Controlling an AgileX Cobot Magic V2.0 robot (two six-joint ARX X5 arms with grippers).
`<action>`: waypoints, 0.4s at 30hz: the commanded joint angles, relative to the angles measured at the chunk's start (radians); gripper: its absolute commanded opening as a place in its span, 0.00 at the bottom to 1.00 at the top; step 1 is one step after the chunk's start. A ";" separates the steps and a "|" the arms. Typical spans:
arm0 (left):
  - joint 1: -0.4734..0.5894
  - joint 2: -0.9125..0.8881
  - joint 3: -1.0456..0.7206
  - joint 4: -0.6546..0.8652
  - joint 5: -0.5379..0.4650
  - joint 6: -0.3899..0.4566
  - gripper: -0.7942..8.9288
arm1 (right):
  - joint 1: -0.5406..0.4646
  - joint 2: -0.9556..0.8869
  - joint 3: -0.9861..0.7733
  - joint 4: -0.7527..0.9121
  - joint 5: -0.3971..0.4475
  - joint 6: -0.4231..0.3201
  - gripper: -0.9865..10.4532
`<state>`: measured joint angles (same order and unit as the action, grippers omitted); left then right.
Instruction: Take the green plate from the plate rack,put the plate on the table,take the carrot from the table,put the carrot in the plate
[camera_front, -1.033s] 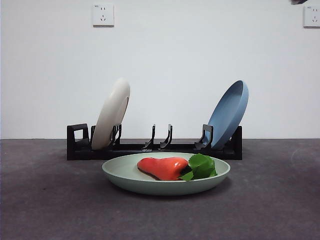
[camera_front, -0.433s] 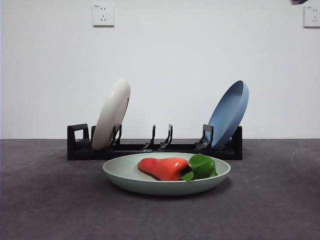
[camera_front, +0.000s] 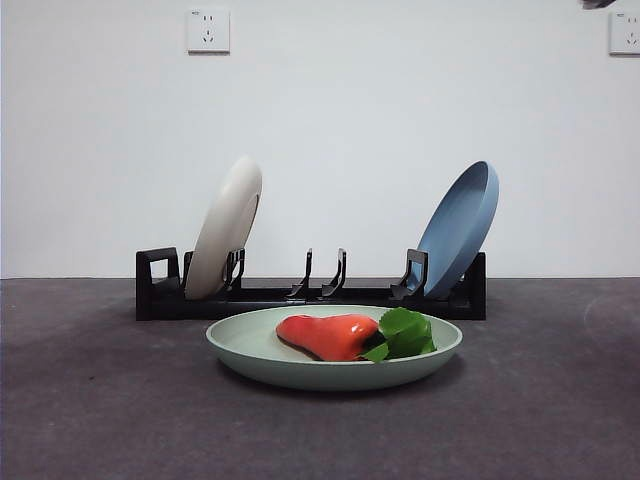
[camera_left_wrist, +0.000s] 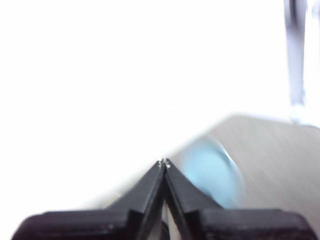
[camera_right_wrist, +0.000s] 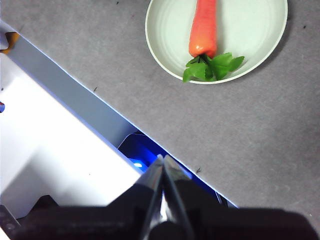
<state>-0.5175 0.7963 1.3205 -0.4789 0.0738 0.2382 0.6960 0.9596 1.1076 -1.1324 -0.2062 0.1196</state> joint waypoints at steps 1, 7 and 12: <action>0.161 -0.072 -0.113 0.137 0.093 0.053 0.08 | 0.000 -0.001 -0.003 0.002 0.003 -0.005 0.09; 0.355 -0.266 -0.415 0.251 0.087 0.051 0.08 | 0.000 -0.001 -0.003 0.002 0.003 -0.005 0.09; 0.445 -0.421 -0.694 0.342 0.085 0.050 0.08 | 0.000 -0.001 -0.003 0.002 0.003 -0.005 0.09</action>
<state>-0.0841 0.3992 0.6884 -0.1547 0.1600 0.2802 0.6956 0.9596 1.1076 -1.1324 -0.2062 0.1196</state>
